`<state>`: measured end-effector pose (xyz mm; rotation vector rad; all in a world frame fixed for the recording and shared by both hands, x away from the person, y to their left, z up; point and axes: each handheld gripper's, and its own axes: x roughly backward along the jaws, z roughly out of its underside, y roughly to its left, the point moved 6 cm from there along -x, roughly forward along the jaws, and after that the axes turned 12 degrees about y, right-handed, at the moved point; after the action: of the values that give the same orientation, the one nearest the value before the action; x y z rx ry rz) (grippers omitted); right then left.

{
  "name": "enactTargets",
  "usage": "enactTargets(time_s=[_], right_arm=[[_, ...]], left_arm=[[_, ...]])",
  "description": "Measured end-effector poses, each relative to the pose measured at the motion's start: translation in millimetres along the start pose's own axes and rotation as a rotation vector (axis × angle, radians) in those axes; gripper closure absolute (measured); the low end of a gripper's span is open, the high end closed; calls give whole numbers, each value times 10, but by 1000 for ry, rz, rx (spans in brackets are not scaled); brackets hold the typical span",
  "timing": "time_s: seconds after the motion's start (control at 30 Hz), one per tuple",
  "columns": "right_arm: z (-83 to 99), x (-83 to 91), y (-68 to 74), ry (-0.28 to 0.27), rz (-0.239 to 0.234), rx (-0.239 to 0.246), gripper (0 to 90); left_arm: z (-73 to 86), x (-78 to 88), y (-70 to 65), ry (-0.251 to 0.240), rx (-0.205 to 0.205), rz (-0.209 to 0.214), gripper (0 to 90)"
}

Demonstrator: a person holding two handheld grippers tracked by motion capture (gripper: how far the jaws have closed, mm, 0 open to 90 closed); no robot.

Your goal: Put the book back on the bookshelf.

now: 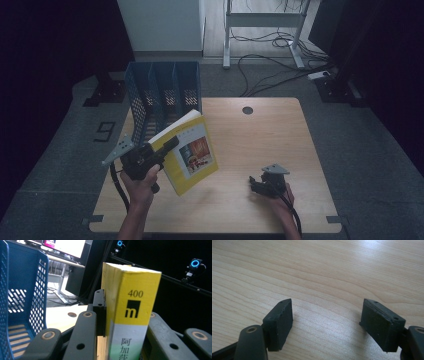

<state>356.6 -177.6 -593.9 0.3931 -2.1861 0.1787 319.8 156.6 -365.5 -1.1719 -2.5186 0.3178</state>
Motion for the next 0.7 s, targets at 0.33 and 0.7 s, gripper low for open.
enactTargets(time_s=[0.33, 0.7], right_arm=[[-1, 0, -3, -1, 1, -6, 245], [0, -1, -5, -1, 4, -7, 244]], left_arm=[[-129, 102, 86, -23, 4, -47, 752], [-250, 154, 198, -41, 12, -90, 752]])
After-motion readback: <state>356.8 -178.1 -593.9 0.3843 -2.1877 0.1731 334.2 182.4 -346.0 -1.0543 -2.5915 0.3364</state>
